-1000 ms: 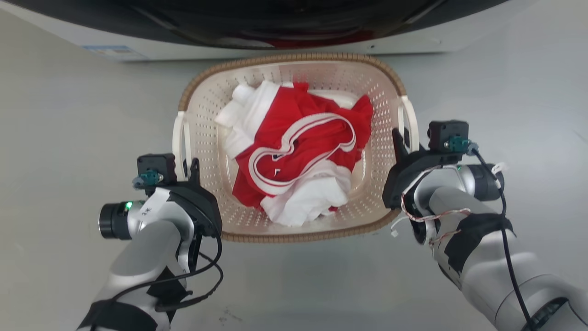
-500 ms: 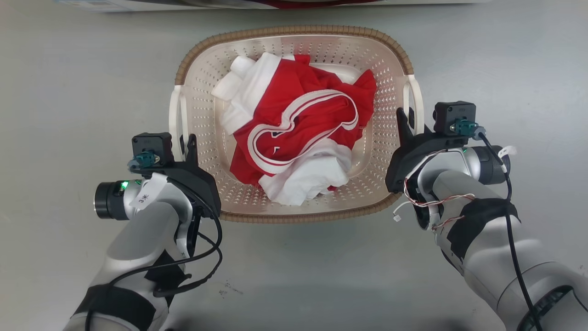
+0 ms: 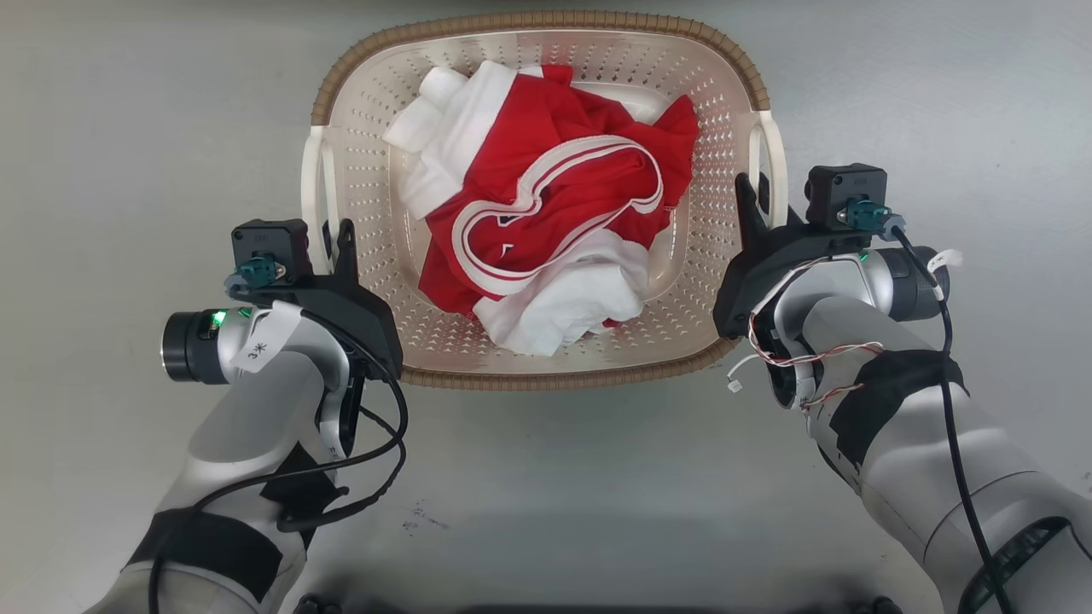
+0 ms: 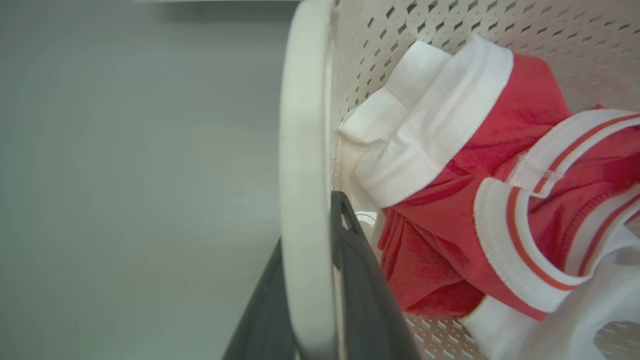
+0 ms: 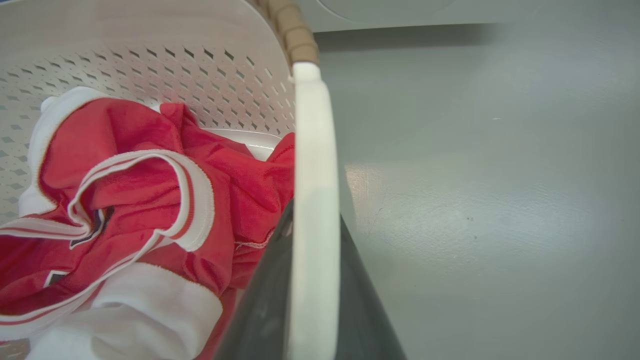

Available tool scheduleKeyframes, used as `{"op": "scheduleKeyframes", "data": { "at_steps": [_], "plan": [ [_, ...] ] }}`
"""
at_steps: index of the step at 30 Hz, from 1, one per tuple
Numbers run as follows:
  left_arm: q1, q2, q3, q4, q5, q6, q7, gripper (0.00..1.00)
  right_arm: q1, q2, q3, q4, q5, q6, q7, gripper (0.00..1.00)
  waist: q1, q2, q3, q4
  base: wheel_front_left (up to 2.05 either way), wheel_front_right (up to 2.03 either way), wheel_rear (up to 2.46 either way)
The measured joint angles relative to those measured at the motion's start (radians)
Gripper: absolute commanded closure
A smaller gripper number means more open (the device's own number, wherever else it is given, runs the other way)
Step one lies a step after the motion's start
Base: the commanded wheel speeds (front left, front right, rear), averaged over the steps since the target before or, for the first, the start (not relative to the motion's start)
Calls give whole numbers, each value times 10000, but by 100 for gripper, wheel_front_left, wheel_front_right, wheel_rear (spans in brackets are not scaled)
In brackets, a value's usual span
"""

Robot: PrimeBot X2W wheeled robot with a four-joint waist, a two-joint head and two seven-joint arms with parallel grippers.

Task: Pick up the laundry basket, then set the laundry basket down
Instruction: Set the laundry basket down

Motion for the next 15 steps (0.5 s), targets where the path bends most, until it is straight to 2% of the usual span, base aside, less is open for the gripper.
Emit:
{"op": "scheduleKeyframes", "data": {
  "at_steps": [3,4,5,6,7,8,9,10,11,12,15],
  "plan": [
    [-9,-2,2,25,2,0,-40,100,0,0,-36,-6,-2,0,-15,100,0,-2,21,1,0,0,0],
    [-12,-4,2,38,4,0,-40,100,0,0,-58,-6,-6,0,-33,88,0,-2,22,1,0,0,0],
    [-15,-6,8,52,17,0,-44,100,0,0,-71,-6,-15,0,-33,71,0,-1,22,1,0,0,0],
    [-20,-8,15,61,31,0,-48,83,0,2,-81,-6,-21,0,-33,56,0,-2,20,0,0,0,0],
    [-42,-8,17,71,56,0,-50,67,0,2,-92,-8,-31,0,-33,20,0,-2,13,-1,0,0,0],
    [-79,-12,19,100,79,4,-50,55,0,4,-105,-10,-31,0,-33,0,0,-1,4,-2,0,0,0],
    [-115,-2,33,127,79,13,-50,36,0,4,-123,-12,-33,0,-33,0,0,-1,-9,-3,0,0,0],
    [-130,17,52,142,81,13,-50,36,2,4,-144,-10,-38,0,-33,0,0,-2,-27,-4,0,0,0],
    [-128,23,58,167,82,15,-50,15,6,4,-167,-10,-48,0,-33,0,0,-1,-55,-4,0,0,0],
    [-126,17,59,178,86,15,-50,0,10,4,-184,-6,-48,0,-33,0,0,-1,-88,-5,0,0,0],
    [-127,17,96,217,86,15,-50,0,19,4,-232,6,-117,0,-33,0,0,-2,-204,-10,0,0,0]
  ]
}}
